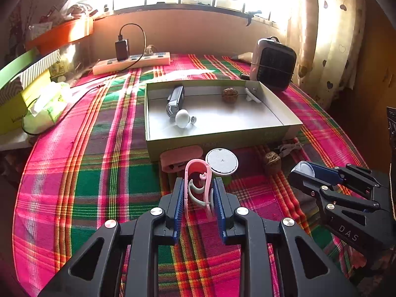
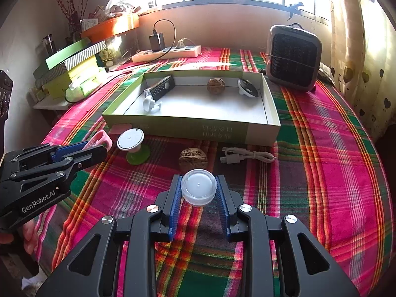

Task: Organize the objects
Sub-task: 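Lift pink clip in left tool while right tool lifts and holds white cup, then carry pink clip in left tool into white box while right tool carries cup there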

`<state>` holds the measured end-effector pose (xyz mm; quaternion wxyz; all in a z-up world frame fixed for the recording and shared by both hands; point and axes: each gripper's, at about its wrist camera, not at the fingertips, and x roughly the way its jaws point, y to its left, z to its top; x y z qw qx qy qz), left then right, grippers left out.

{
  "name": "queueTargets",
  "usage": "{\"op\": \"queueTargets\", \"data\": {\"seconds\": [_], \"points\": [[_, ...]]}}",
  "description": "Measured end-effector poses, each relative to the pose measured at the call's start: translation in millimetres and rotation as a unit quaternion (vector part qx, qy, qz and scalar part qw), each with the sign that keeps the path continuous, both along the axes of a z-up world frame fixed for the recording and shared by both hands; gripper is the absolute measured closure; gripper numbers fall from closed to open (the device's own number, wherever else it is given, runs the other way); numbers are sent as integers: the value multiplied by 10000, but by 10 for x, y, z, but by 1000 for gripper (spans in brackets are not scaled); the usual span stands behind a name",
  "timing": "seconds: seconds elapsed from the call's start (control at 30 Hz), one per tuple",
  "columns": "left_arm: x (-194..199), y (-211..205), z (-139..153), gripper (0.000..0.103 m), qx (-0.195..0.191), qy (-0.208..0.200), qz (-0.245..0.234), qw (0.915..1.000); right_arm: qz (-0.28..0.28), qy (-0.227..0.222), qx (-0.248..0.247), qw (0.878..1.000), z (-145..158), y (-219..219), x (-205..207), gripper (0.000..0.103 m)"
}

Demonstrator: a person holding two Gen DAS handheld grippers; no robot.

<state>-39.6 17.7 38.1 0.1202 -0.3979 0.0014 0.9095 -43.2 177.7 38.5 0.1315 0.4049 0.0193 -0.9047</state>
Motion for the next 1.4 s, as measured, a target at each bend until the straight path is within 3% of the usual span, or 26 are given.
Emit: {"op": "queueTargets", "data": {"seconds": [0.43,0.8,1.4], "points": [[-177,51,216,82,80,92,-113,9999,-18,228,-11,9997,263,74,-189,75],[-689,165,263,82,224,-71,-339,9991,-57,247,83,9996,382,152,-654,75],[-1464,398,148,82,24,-396,-631,9972,87,-170,129,9997,114,125,-1456,75]]}}
